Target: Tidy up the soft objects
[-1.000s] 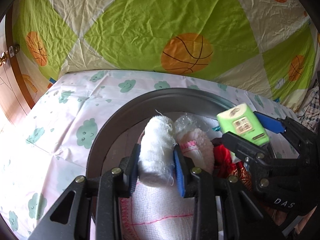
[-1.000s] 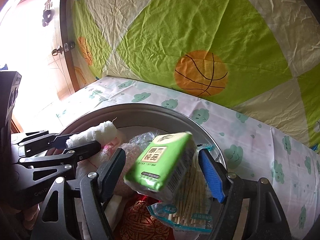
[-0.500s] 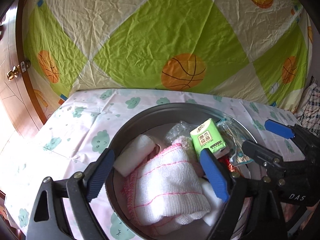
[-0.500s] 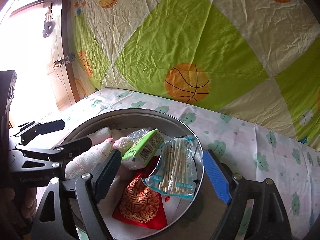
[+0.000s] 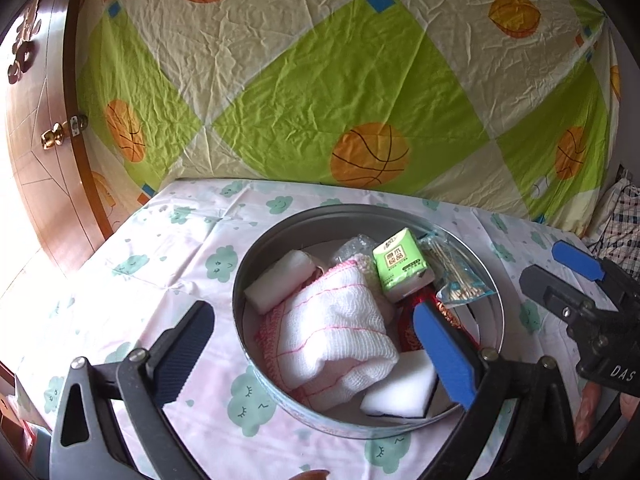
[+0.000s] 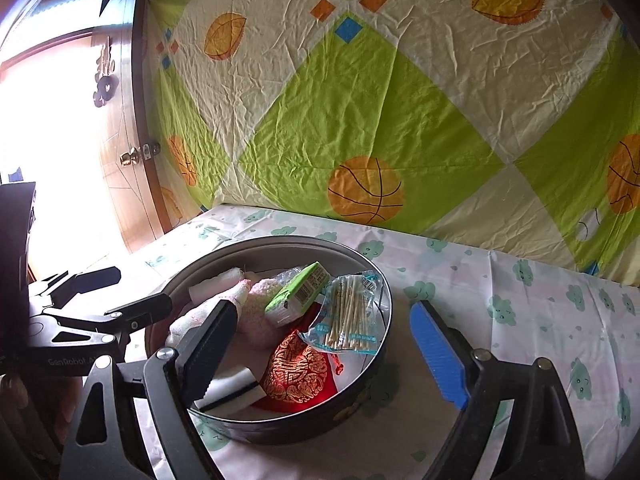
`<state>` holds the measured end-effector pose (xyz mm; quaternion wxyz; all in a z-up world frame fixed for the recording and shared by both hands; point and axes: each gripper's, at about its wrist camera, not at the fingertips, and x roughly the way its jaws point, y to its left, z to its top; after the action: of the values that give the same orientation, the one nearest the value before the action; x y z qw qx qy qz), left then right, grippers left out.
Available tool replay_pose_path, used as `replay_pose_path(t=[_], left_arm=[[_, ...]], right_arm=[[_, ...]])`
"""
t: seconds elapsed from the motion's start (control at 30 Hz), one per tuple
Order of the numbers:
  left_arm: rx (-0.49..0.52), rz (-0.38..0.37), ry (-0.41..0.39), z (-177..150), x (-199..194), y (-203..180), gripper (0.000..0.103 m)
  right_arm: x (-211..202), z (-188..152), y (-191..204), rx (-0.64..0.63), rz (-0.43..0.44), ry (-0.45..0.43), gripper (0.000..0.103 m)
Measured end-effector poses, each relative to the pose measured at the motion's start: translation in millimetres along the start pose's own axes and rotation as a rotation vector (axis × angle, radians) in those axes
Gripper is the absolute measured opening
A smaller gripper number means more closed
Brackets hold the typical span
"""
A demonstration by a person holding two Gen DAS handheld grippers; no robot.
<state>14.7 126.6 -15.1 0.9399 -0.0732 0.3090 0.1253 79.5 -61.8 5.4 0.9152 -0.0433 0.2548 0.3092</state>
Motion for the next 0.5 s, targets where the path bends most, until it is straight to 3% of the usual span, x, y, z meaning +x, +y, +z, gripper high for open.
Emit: replay_pose_path(t=[0.5], left_arm=[[-0.022, -0.008, 0.002, -10, -10, 1, 0.101]], right_arm=[[-15, 2, 6, -0.009, 0.005, -0.026, 0.090]])
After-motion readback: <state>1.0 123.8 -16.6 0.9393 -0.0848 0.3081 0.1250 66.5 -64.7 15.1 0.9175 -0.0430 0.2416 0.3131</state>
